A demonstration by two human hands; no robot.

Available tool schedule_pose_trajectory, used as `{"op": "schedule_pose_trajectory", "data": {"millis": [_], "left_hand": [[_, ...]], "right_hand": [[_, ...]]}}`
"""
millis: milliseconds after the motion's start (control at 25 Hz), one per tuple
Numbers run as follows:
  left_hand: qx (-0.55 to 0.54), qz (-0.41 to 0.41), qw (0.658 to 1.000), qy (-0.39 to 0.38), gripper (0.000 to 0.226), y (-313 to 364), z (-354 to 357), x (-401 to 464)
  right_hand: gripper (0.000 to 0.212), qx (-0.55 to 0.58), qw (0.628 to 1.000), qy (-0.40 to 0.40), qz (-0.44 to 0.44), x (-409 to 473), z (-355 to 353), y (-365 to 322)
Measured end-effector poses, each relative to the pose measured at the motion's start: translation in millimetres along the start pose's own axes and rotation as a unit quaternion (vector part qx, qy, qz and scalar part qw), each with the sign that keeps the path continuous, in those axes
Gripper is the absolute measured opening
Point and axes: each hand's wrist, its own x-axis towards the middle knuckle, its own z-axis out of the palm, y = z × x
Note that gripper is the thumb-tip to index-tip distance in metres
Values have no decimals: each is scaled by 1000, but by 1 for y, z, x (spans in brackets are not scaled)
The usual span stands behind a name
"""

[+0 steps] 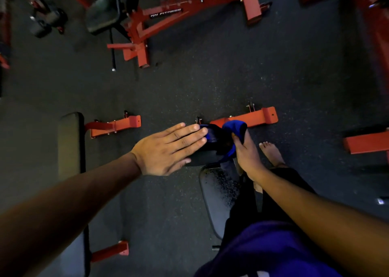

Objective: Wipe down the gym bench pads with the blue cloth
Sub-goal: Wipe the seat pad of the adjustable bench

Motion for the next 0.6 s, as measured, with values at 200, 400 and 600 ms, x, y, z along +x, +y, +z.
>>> {"op": "schedule_pose_trajectory", "data": {"millis": [200,400,600], "left_hand": [[9,0,1000,0,64,1,0,0],[7,-2,1000,-20,68,4,-4,2],[-15,5,1000,-27,62,5,-25,24]], "right_hand": [[40,76,993,46,-72,-28,20,-31],[48,-51,981,-10,-185,-45,-2,-9],[48,-121,993,7,9,-14,-57,17]]}}
